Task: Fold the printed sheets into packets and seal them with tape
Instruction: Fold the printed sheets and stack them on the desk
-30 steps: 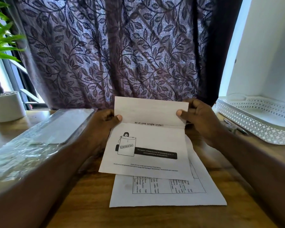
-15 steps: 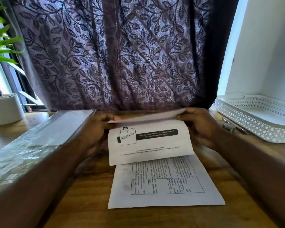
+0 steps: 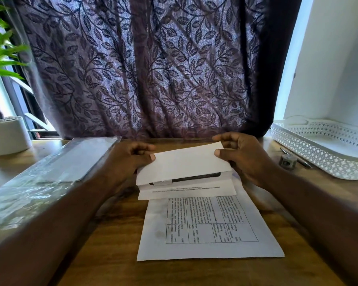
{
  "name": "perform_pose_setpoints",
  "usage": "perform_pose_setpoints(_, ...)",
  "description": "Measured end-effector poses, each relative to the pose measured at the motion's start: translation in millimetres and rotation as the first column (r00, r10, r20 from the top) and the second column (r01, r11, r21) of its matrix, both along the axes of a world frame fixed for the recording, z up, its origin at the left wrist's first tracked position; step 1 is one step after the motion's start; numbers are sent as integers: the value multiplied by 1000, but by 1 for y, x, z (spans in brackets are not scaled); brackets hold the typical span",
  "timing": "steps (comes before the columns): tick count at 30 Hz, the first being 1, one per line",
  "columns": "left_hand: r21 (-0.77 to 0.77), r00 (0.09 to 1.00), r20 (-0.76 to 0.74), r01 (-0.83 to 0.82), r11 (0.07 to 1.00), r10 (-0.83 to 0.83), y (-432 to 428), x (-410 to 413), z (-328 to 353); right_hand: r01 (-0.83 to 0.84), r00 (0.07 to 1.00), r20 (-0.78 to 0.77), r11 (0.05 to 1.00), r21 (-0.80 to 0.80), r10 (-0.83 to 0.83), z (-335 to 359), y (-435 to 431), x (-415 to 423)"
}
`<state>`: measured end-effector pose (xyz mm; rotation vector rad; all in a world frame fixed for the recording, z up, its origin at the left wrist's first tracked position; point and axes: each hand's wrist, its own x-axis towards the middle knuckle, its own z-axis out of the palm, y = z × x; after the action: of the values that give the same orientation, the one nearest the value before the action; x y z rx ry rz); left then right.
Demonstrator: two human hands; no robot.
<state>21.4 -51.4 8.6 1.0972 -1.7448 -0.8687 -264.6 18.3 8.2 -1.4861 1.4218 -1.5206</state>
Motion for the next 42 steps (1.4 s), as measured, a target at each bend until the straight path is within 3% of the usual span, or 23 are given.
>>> perform_pose_setpoints(4, -186, 990, 136, -3, 983, 29, 3, -4, 3, 76, 995, -60, 993, -89, -82, 6, 2, 13)
perform_pose_setpoints(7, -372, 965, 247, 8, 928, 90, 1, -4, 6, 233, 875, -368, 939, -251, -315, 9, 1, 24)
perform_pose_setpoints(11, -582, 949, 271, 30, 813, 159, 10, -15, 13, 66, 698, -624, 899, -433, -352, 15, -1, 44)
perform_pose_setpoints(16, -748, 953, 247, 74, 659, 173, 18, -26, 12, -103, 586, -742, 878, -467, -326, 18, -7, 62)
perform_pose_setpoints(20, -744, 957, 244, 80, 664, 158, 13, -24, 11, -108, 511, -785, 880, -463, -350, 20, -9, 56)
perform_pose_setpoints(30, -545, 970, 210, 16, 838, 118, -3, -13, 8, 4, 597, -776, 968, -252, -205, 17, -9, 20)
perform_pose_setpoints(37, -463, 978, 181, -11, 886, 107, -5, -10, 6, 53, 733, -673, 995, -89, -99, 17, -1, 0)
perform_pose_setpoints(42, -472, 954, 270, 13, 882, 131, -6, -10, -1, 92, 777, -615, 990, -103, -136, 12, 2, 5)
